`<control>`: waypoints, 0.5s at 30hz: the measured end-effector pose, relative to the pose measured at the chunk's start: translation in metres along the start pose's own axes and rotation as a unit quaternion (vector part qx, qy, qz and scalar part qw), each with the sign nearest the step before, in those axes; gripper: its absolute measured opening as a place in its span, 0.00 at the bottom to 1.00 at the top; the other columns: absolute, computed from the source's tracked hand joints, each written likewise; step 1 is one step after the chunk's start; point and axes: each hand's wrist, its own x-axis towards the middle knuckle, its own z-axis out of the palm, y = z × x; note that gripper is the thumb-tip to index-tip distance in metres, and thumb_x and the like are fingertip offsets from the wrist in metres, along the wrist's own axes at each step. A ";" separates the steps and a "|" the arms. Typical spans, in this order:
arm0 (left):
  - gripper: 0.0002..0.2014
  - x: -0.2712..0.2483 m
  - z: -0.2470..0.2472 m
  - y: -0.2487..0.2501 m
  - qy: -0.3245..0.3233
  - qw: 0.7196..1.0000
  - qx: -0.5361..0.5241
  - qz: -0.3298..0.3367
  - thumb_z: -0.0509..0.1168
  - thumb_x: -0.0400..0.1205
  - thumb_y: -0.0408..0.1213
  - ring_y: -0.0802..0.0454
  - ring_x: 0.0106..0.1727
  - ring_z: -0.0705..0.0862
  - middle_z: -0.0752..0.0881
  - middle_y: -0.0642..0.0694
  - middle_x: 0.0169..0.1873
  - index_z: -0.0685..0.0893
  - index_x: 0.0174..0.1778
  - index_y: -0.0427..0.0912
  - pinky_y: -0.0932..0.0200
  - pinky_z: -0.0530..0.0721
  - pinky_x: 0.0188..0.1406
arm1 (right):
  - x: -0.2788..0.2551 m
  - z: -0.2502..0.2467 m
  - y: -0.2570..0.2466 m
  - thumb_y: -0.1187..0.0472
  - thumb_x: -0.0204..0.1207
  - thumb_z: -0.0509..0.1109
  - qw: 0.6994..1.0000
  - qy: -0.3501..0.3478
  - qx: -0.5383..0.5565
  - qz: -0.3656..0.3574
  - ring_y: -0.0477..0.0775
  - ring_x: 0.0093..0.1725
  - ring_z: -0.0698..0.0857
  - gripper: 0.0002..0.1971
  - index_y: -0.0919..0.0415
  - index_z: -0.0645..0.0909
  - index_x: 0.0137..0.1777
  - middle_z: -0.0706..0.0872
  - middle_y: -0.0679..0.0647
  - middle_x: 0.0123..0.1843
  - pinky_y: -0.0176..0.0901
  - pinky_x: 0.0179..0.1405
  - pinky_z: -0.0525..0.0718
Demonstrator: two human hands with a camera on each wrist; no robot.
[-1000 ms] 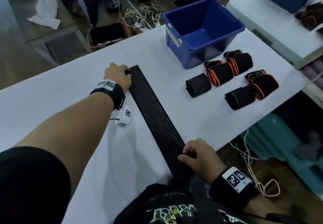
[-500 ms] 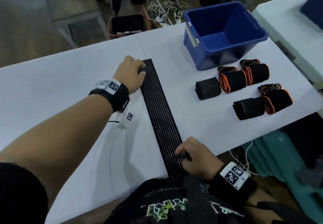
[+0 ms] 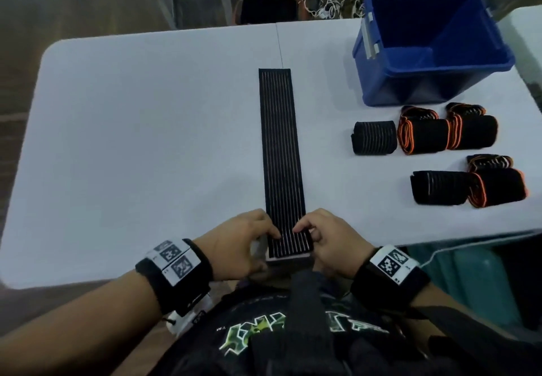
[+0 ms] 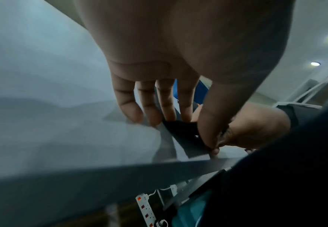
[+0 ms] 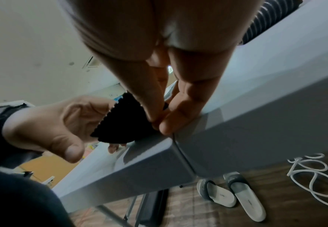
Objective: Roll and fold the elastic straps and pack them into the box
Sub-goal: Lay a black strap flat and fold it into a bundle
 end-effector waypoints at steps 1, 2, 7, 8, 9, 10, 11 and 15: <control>0.30 -0.003 0.005 -0.001 0.009 1.000 -0.016 -0.009 0.80 0.69 0.48 0.61 0.59 0.79 0.78 0.59 0.61 0.83 0.68 0.55 0.67 0.77 0.63 | 0.000 0.001 0.002 0.77 0.68 0.64 1.000 0.004 0.003 -0.006 0.38 0.40 0.78 0.25 0.48 0.84 0.54 0.78 0.45 0.50 0.26 0.46 0.75; 0.31 -0.004 0.010 -0.002 0.026 0.999 -0.032 -0.018 0.81 0.68 0.50 0.62 0.59 0.80 0.79 0.59 0.61 0.83 0.68 0.55 0.67 0.78 0.62 | -0.001 0.002 0.003 0.76 0.69 0.66 1.000 0.005 0.014 -0.001 0.41 0.40 0.82 0.23 0.44 0.83 0.52 0.80 0.48 0.51 0.34 0.47 0.80; 0.14 0.002 0.020 0.004 0.143 0.975 -0.116 -0.127 0.77 0.77 0.48 0.57 0.49 0.87 0.89 0.55 0.47 0.88 0.56 0.51 0.52 0.85 0.56 | 0.003 0.002 -0.004 0.73 0.80 0.67 0.978 0.027 0.183 0.098 0.45 0.30 0.87 0.12 0.55 0.82 0.53 0.85 0.57 0.42 0.41 0.31 0.87; 0.10 0.006 0.020 0.005 0.158 0.969 -0.124 -0.146 0.75 0.79 0.47 0.56 0.47 0.87 0.90 0.54 0.44 0.87 0.53 0.49 0.51 0.85 0.54 | 0.005 0.002 -0.005 0.72 0.80 0.67 0.975 0.038 0.191 0.109 0.47 0.31 0.87 0.10 0.58 0.81 0.56 0.85 0.57 0.42 0.42 0.31 0.87; 0.09 0.009 0.020 0.005 0.168 0.964 -0.129 -0.159 0.74 0.80 0.46 0.55 0.45 0.87 0.90 0.53 0.42 0.86 0.52 0.48 0.53 0.85 0.52 | 0.006 0.002 -0.007 0.71 0.80 0.68 0.973 0.048 0.194 0.117 0.51 0.33 0.89 0.09 0.61 0.79 0.57 0.86 0.57 0.43 0.45 0.32 0.89; 0.08 0.012 0.020 0.006 0.175 0.960 -0.135 -0.170 0.73 0.81 0.46 0.56 0.45 0.87 0.90 0.53 0.42 0.85 0.51 0.48 0.57 0.85 0.49 | 0.007 0.001 -0.008 0.70 0.80 0.69 0.972 0.057 0.194 0.122 0.55 0.34 0.90 0.09 0.61 0.78 0.58 0.87 0.58 0.44 0.47 0.33 0.90; 0.09 0.015 0.018 0.006 0.179 0.956 -0.143 -0.181 0.73 0.81 0.46 0.57 0.45 0.87 0.91 0.54 0.42 0.83 0.52 0.48 0.61 0.83 0.46 | 0.008 0.000 -0.009 0.69 0.80 0.69 0.971 0.064 0.194 0.127 0.57 0.35 0.91 0.09 0.62 0.77 0.58 0.87 0.59 0.45 0.48 0.34 0.91; 0.10 0.022 0.014 0.009 0.195 0.941 -0.189 -0.201 0.72 0.82 0.44 0.56 0.37 0.88 0.91 0.48 0.33 0.77 0.52 0.50 0.58 0.84 0.43 | 0.010 -0.004 -0.014 0.65 0.81 0.69 0.967 0.083 0.192 0.149 0.57 0.36 0.91 0.11 0.59 0.74 0.60 0.88 0.62 0.43 0.48 0.34 0.92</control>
